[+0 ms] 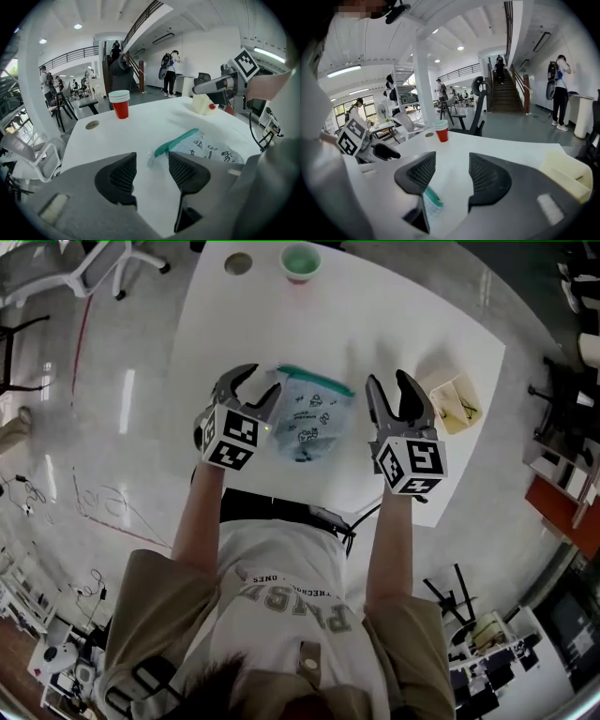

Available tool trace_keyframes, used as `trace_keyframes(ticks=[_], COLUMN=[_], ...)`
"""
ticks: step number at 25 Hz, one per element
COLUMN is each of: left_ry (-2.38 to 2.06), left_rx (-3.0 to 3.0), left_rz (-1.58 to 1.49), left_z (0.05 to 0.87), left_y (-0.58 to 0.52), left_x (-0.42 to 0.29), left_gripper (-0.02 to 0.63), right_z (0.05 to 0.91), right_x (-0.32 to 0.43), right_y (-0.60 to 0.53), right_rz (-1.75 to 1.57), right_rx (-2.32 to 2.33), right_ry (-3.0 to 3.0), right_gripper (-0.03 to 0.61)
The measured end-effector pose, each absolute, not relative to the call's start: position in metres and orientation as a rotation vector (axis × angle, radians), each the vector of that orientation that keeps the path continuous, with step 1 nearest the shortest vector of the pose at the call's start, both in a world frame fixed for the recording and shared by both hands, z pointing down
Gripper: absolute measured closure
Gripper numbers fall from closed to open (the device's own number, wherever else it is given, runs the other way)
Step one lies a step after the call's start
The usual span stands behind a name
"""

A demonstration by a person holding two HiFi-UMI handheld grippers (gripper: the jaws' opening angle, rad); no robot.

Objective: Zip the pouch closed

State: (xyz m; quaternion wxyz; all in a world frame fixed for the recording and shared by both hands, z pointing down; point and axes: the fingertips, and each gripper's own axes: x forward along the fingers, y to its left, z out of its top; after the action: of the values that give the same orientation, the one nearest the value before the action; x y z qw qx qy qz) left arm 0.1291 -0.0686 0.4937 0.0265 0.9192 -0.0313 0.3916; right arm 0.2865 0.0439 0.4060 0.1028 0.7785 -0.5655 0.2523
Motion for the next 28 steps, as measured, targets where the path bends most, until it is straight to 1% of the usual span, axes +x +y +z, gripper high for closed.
trace_keyframes(ticks=[7, 8, 13, 16, 19, 21, 23, 25, 28], left_ry=[-0.089, -0.084, -0.044, -0.015, -0.004, -0.002, 0.004, 0.011, 0.020], left_rx=[2.825, 2.833, 2.854, 2.872, 2.889, 2.904, 2.917, 2.924, 2.926], left_rz=[1.272, 1.277, 1.308, 1.336, 1.358, 1.372, 1.378, 1.377, 1.366], left_z=[0.512, 0.513, 0.515, 0.517, 0.520, 0.521, 0.522, 0.523, 0.525], left_y=[-0.076, -0.078, -0.079, -0.076, -0.075, -0.074, -0.073, -0.072, -0.072], left_x=[0.138, 0.140, 0.143, 0.142, 0.141, 0.141, 0.141, 0.141, 0.141], left_gripper=[0.396, 0.418, 0.456, 0.508, 0.541, 0.544, 0.565, 0.579, 0.583], right_z=[0.423, 0.425, 0.431, 0.433, 0.435, 0.436, 0.438, 0.443, 0.447], right_x=[0.279, 0.276, 0.269, 0.265, 0.262, 0.261, 0.260, 0.257, 0.250], right_y=[0.015, 0.010, -0.009, -0.019, -0.026, -0.030, -0.034, -0.039, -0.052], right_rz=[0.708, 0.702, 0.709, 0.693, 0.669, 0.672, 0.709, 0.793, 0.906], right_rx=[2.062, 2.033, 1.943, 1.899, 1.846, 1.822, 1.807, 1.794, 1.772], right_ry=[-1.799, -1.813, -1.868, -1.886, -1.894, -1.900, -1.906, -1.917, -1.947], right_gripper=[0.377, 0.379, 0.379, 0.377, 0.377, 0.379, 0.379, 0.379, 0.379])
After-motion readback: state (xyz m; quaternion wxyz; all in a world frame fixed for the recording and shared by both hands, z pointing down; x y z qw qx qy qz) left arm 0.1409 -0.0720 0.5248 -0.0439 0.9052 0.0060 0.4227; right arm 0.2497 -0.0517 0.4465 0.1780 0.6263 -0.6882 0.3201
